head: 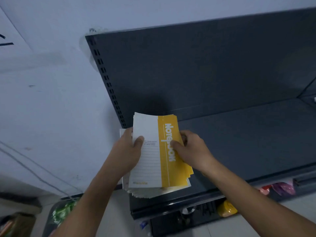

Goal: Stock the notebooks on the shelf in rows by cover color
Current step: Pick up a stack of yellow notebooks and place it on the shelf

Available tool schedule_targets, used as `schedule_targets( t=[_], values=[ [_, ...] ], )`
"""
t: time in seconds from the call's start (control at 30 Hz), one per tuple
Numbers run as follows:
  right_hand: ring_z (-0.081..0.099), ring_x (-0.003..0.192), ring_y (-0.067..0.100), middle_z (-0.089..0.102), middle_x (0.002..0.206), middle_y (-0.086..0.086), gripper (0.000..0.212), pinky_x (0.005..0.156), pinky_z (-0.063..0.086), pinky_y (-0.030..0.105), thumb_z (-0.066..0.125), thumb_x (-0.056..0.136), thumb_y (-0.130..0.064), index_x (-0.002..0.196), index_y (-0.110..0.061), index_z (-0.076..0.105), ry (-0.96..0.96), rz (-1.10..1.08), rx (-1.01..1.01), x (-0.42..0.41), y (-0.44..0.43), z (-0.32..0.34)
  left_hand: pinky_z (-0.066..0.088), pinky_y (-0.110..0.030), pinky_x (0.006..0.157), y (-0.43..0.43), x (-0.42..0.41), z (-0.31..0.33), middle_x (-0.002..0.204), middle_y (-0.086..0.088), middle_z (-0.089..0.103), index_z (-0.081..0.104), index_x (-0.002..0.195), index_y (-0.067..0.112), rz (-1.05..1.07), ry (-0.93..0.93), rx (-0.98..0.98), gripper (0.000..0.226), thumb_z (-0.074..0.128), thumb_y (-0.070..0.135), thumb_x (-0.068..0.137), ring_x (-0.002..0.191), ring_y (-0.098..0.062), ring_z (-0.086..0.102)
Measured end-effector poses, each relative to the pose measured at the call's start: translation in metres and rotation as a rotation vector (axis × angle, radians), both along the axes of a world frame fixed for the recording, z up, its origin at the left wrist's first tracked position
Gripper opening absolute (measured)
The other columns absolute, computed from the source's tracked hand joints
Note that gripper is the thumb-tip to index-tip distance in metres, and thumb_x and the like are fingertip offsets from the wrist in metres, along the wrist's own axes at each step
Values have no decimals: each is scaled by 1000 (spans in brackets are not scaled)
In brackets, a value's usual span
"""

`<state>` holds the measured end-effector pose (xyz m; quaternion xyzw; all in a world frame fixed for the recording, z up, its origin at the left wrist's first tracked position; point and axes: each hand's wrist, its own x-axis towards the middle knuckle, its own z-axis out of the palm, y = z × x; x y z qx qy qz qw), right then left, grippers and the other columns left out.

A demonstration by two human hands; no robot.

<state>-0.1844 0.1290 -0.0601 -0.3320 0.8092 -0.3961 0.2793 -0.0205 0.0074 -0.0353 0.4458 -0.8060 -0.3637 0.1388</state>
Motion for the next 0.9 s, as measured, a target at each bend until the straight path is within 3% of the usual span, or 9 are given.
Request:
schedule_targets(
  t=[0.17,0.3,0.4,0.5,0.63,0.9],
  values=[
    [73,84,17,75,89,-3,13,79,61,42,63,94,-30,99,-19,69,-43,-115,62,-19,27,7,39,-31,78,15,-37,-12,121,-9,62,41,139,14,-155,-217,-187,42,43,36,104,98,-25,58],
    [73,81,25,75,87,6,32,77,61,50,65,85,-38,97,-9,68,10,-239,96,-40,55,17,41,-35,81,38,-72,-12,116,-14,63,43,135,6,-247,-185,-317,44,44,36,102,107,-31,59],
    [69,81,21,71,86,2,24,71,58,39,64,93,-32,98,-9,67,91,-312,108,-63,83,22,43,-39,86,56,-107,-8,115,-16,61,49,126,5,-311,-153,-399,41,48,36,100,107,-33,58],
    [65,80,18,67,88,0,22,60,48,29,61,95,-32,99,-11,64,187,-358,146,-89,116,24,43,-40,87,90,-143,2,122,-14,58,48,128,7,-331,-118,-402,43,51,37,98,112,-33,56],
    [60,77,17,63,85,-2,22,53,38,27,60,95,-32,99,-11,62,265,-421,181,-133,170,24,48,-39,82,138,-195,7,119,-13,61,46,125,9,-402,-84,-410,40,53,37,97,105,-33,60],
    [60,81,28,62,86,5,24,61,41,34,57,94,-32,89,-8,59,388,-506,232,-242,304,14,55,-45,81,260,-325,6,109,-7,63,49,116,13,-524,-97,-384,35,54,40,94,96,-29,61]
  ],
)
